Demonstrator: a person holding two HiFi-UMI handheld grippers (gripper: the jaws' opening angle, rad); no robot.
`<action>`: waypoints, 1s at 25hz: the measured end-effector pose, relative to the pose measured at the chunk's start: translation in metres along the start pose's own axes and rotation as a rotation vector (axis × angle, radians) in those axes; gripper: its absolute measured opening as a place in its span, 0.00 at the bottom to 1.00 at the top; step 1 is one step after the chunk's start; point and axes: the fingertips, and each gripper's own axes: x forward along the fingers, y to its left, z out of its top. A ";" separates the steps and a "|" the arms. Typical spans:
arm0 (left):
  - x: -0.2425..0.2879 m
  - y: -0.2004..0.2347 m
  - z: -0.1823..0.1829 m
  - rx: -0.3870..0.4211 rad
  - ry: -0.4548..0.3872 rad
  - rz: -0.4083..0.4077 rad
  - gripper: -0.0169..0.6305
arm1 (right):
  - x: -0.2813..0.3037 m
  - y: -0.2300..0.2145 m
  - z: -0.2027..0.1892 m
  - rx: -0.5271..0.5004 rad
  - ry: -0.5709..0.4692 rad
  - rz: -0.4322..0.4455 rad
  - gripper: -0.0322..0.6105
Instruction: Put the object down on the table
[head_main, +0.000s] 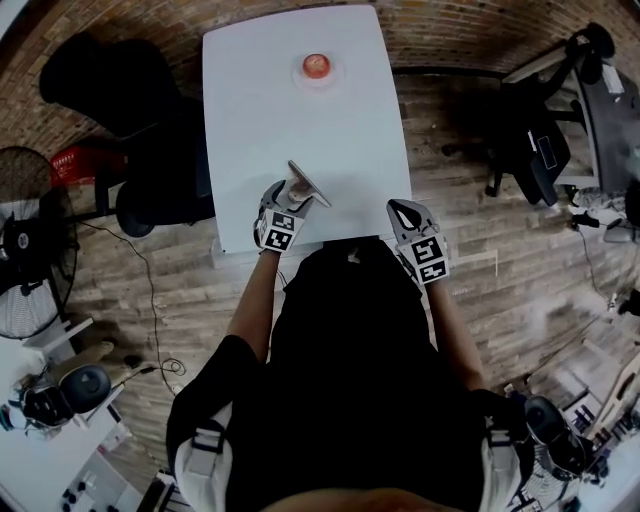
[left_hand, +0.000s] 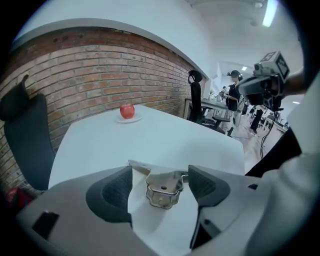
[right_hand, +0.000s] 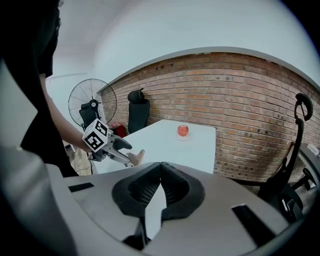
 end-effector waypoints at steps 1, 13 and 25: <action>-0.005 0.002 0.004 -0.002 -0.011 0.009 0.56 | 0.001 0.001 0.001 0.000 -0.004 0.007 0.05; -0.070 -0.004 0.034 -0.098 -0.143 0.075 0.33 | 0.008 0.019 0.027 -0.078 -0.054 0.118 0.05; -0.118 -0.033 0.041 -0.188 -0.190 0.192 0.07 | 0.000 0.026 0.030 -0.168 -0.054 0.239 0.05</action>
